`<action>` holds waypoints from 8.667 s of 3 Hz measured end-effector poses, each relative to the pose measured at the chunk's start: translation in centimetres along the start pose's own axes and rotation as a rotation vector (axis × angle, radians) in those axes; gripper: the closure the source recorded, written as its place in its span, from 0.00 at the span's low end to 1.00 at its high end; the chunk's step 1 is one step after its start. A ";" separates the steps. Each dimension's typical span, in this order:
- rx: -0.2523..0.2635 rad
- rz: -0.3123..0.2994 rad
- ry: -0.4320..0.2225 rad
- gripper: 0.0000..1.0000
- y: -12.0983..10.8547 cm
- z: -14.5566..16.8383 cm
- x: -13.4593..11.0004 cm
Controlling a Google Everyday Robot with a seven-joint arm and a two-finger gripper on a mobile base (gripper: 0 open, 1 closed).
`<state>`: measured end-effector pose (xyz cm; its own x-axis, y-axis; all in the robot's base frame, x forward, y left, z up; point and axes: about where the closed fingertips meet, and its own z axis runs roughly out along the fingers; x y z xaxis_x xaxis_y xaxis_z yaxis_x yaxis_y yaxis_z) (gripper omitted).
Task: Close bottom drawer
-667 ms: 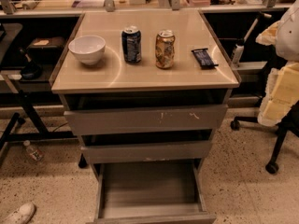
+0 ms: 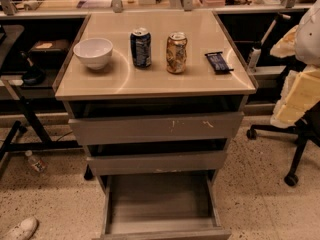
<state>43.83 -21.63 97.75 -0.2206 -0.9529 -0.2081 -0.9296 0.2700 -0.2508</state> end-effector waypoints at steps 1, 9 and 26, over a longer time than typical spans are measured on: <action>0.000 0.000 0.000 0.43 0.0 0.0 0.0; -0.273 0.108 -0.003 1.00 14.2 22.6 1.9; -0.623 0.545 -0.022 1.00 28.8 73.4 13.0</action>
Offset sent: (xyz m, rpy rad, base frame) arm 0.0000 0.0000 0.0000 0.0000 0.0000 0.0000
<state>35.90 -16.13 18.39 -0.6881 -0.7057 -0.1687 -0.6884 0.5613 0.4595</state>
